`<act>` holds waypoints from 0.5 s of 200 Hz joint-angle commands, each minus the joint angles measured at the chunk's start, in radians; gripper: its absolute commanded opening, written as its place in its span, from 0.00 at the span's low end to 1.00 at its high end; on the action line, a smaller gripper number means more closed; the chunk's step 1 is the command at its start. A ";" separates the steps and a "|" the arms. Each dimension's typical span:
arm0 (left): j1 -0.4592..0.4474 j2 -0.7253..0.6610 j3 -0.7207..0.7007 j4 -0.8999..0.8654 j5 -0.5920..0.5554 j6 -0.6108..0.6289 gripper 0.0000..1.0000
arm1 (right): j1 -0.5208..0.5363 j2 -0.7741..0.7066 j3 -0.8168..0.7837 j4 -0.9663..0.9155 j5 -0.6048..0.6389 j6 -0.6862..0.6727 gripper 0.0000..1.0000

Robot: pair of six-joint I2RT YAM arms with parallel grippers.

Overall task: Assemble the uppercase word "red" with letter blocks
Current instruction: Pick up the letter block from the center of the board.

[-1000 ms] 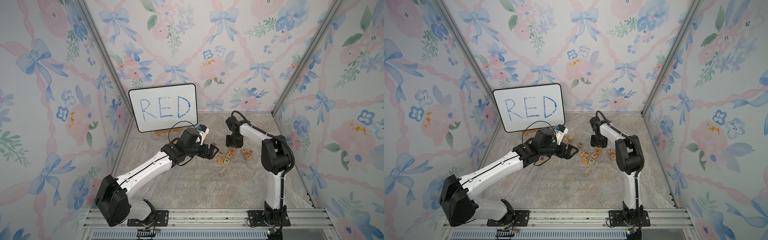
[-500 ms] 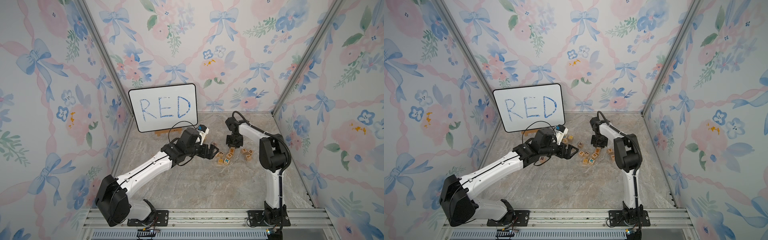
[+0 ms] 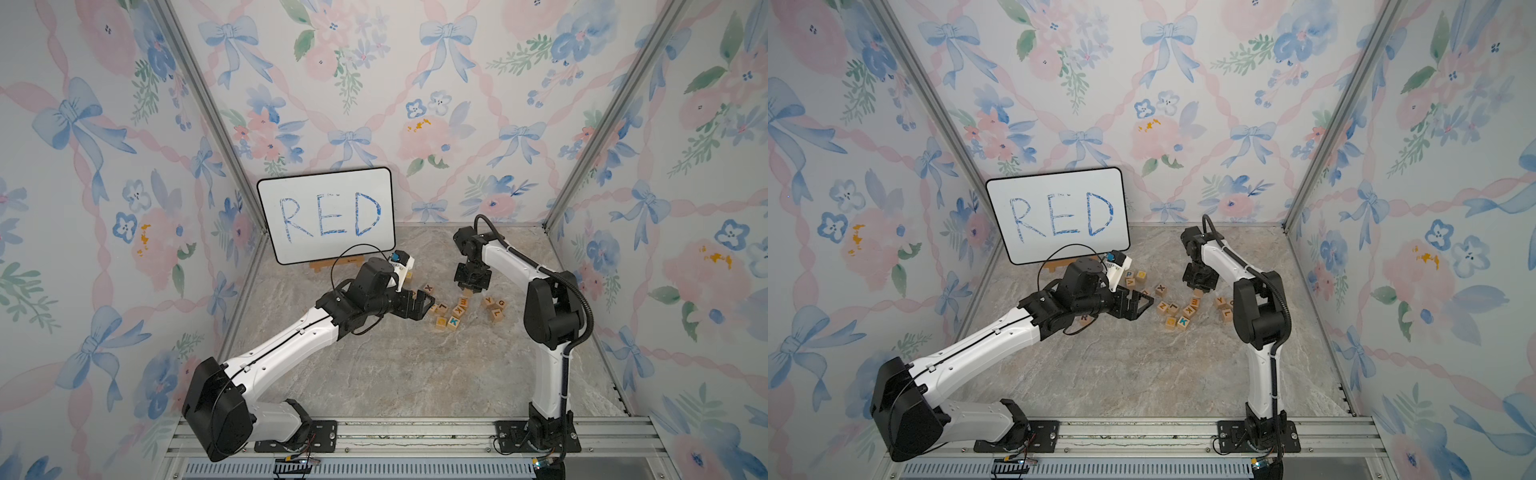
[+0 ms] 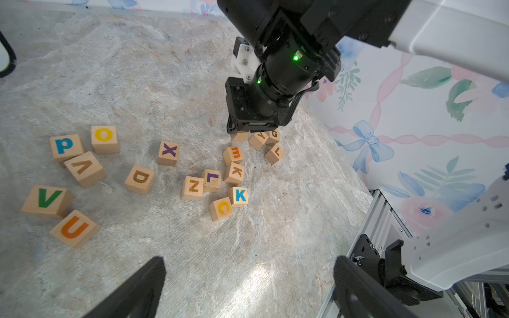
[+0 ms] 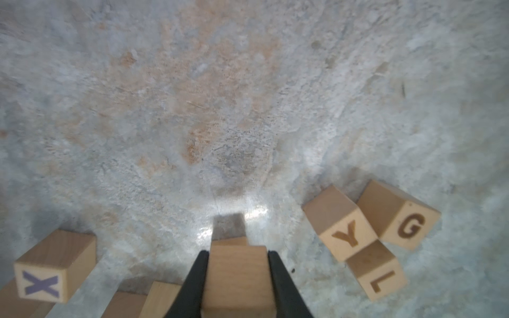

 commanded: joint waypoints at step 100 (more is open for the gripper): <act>-0.005 -0.187 -0.122 0.016 -0.062 -0.021 0.98 | 0.193 -0.175 -0.045 -0.051 -0.046 0.406 0.14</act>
